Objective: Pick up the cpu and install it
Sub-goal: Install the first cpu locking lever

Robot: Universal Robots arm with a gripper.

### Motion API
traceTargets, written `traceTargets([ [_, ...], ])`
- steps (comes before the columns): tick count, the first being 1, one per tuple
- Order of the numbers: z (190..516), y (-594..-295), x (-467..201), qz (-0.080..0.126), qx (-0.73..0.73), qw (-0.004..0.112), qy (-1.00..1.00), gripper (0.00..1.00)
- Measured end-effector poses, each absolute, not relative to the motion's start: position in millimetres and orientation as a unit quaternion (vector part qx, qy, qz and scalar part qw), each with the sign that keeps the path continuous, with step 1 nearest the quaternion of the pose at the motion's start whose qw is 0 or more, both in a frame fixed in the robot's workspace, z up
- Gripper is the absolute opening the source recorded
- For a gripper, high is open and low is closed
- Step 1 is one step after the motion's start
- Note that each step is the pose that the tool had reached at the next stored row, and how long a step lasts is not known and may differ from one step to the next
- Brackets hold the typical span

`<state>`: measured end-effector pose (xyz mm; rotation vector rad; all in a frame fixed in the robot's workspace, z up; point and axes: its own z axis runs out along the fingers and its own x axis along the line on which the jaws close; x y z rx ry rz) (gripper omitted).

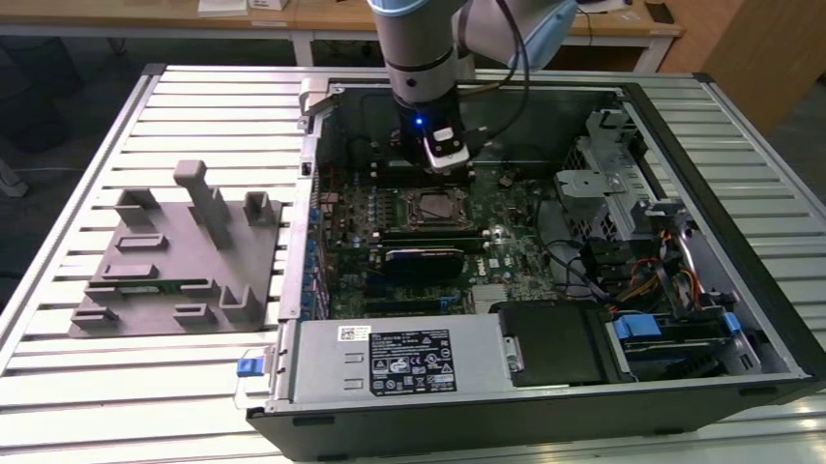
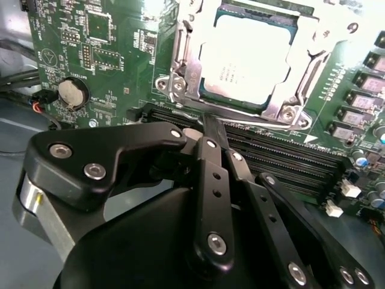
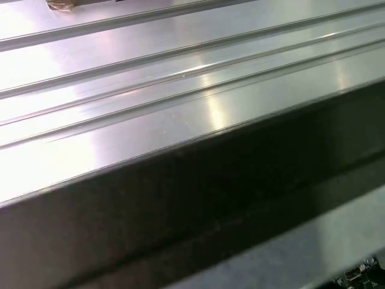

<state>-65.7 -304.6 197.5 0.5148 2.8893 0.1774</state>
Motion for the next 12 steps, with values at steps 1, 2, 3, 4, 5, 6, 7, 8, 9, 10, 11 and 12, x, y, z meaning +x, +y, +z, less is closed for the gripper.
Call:
traceTargets([
  [1,197.3,-304.0,-66.1,0.06,0.176,0.101,0.977,0.11],
  [2,197.0,-303.3,-66.3,0.06,0.177,0.101,0.977,0.11],
  [3,196.6,-302.6,-66.3,0.06,0.177,0.101,0.977,0.11],
  [4,196.2,-301.9,-66.3,0.06,0.178,0.101,0.977,0.11],
  [5,195.8,-301.5,-66.3,0.06,0.178,0.101,0.977,0.11],
  [6,195.7,-301.4,-66.2,0.06,0.178,0.101,0.977,0.11],
  [7,195.6,-301.5,-66.2,0.059,0.178,0.101,0.977,0.11],
  [8,195.6,-301.4,-66.2,0.059,0.178,0.101,0.977,0.11],
  [9,195.6,-301.4,-66.3,0.058,0.178,0.101,0.977,0.11],
  [10,195.6,-301.4,-66.2,0.057,0.178,0.102,0.977,0.11],
  [11,195.5,-301.4,-66.3,0.057,0.178,0.102,0.977,0.11],
  [12,195.5,-301.4,-66.3,0.056,0.178,0.102,0.977,0.11],
])
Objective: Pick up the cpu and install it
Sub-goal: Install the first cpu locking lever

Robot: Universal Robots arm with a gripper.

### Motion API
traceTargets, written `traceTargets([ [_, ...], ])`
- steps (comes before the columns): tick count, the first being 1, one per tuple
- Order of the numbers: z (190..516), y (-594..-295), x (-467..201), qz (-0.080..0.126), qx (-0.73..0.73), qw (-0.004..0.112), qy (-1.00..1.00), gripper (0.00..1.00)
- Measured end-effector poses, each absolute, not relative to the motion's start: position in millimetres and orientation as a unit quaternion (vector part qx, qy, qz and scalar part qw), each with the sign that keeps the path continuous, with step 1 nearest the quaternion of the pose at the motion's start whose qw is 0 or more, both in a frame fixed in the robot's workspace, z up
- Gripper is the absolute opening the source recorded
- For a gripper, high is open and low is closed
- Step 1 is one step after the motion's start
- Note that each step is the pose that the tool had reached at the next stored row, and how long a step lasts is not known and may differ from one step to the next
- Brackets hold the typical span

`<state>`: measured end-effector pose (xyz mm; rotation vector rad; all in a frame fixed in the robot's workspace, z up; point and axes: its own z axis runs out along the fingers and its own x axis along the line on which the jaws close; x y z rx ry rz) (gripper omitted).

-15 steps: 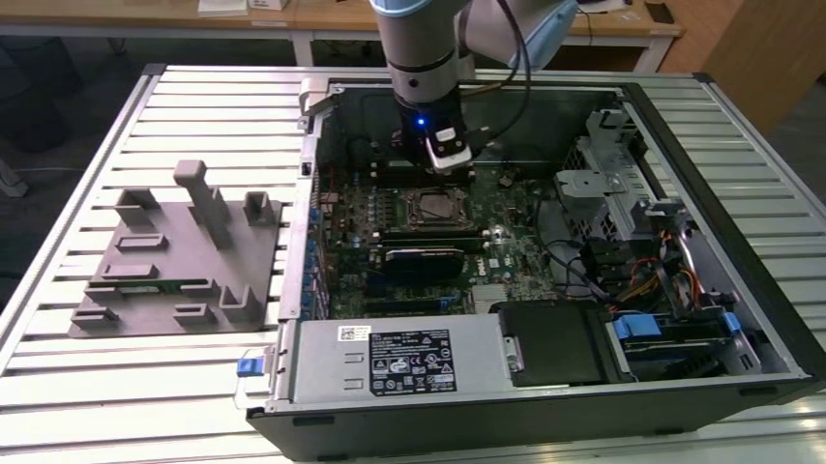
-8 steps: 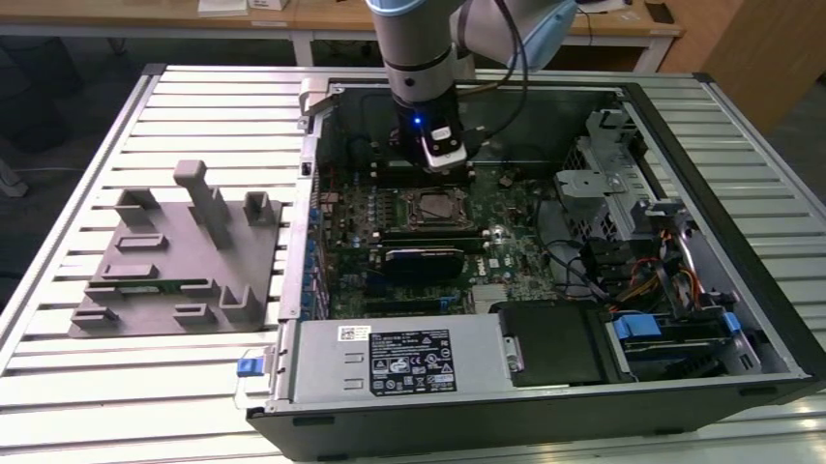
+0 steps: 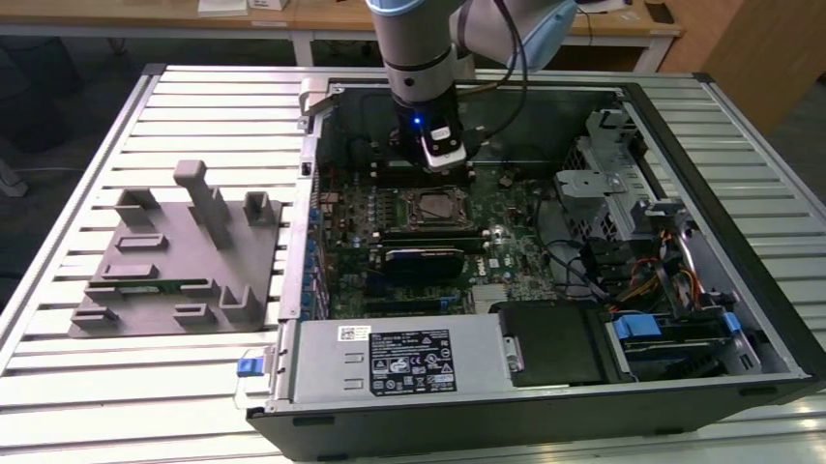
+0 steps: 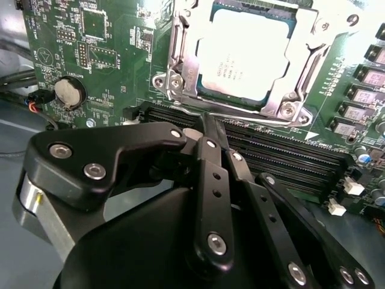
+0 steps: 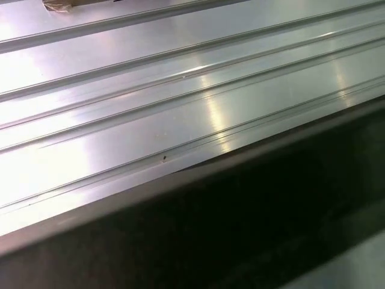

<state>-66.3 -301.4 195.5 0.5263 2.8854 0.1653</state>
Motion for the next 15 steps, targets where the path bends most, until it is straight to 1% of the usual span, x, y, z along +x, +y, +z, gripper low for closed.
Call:
traceTargets([
  [15,192.4,-301.5,-66.3,0.053,0.178,0.102,0.977,0.11],
])
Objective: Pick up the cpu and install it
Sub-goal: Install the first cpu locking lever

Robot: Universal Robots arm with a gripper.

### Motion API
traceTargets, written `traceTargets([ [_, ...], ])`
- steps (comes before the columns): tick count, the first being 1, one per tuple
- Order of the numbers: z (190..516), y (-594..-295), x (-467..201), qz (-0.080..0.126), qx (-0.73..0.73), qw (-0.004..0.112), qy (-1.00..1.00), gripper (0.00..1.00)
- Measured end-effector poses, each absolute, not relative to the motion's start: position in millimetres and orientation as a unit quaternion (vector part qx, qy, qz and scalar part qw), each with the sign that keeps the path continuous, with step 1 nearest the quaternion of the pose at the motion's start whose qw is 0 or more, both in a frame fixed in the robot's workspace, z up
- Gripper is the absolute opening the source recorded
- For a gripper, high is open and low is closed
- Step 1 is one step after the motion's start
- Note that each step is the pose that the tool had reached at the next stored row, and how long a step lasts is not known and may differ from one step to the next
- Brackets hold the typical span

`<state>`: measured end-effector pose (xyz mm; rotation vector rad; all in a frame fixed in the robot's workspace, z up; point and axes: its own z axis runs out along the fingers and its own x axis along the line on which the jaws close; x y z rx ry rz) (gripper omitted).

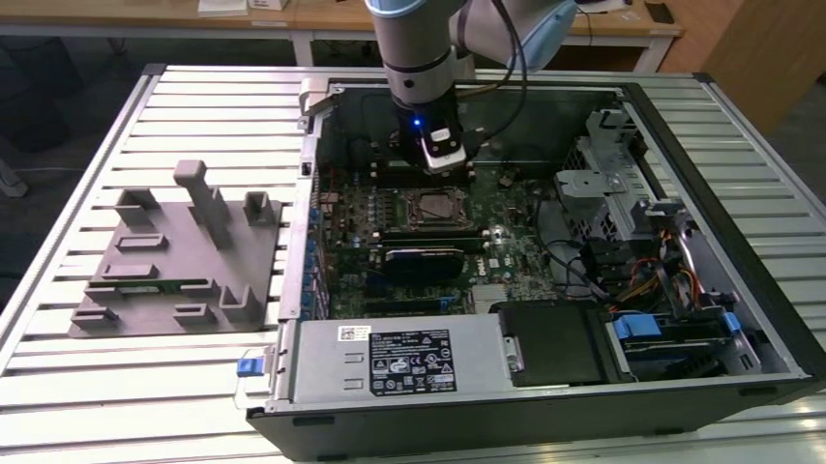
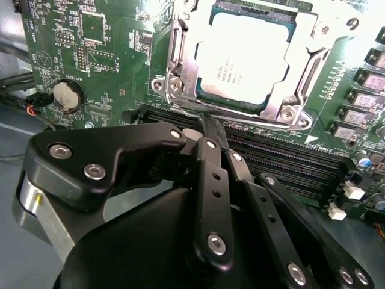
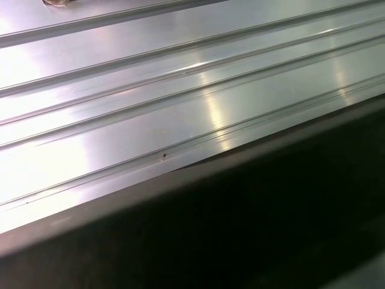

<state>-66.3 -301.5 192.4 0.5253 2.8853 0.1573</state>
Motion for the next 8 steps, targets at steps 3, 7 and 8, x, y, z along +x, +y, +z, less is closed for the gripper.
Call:
traceTargets([
  [3,191.9,-301.6,-66.3,0.053,0.178,0.102,0.977,0.11],
  [7,191.6,-301.5,-66.3,0.052,0.178,0.102,0.977,0.11],
  [8,191.5,-301.5,-66.3,0.052,0.178,0.102,0.977,0.11],
])
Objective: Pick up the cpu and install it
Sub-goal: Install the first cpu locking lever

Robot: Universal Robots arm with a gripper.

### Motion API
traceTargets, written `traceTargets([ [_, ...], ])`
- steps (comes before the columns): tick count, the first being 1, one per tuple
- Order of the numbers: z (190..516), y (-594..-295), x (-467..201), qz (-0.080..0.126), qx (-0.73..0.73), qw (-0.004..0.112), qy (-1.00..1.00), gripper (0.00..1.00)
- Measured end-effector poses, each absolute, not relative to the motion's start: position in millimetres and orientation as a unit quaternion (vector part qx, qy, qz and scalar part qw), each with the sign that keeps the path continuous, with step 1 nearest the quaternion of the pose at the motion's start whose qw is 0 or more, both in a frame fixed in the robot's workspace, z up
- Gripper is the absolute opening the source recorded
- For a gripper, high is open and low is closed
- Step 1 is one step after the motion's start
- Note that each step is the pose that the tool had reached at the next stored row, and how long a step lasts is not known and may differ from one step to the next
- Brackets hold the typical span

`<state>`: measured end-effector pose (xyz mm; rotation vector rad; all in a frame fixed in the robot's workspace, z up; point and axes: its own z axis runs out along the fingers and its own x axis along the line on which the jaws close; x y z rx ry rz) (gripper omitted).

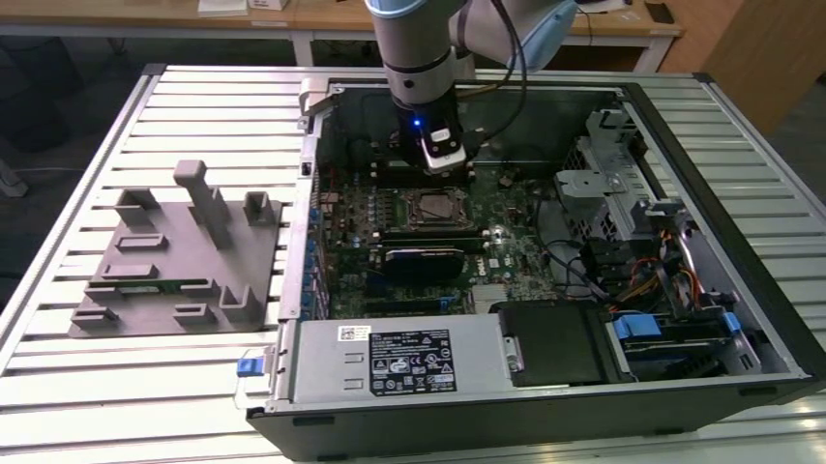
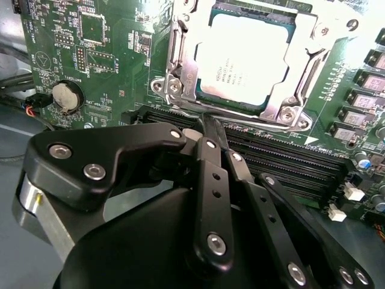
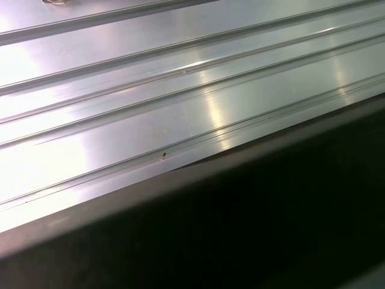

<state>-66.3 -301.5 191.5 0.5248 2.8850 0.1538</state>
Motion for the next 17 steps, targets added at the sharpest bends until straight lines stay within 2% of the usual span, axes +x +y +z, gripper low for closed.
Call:
traceTargets([
  [10,195.2,-301.5,-66.2,0.052,0.178,0.103,0.977,0.11],
  [17,194.9,-301.5,-66.4,0.051,0.177,0.114,0.976,0.11],
])
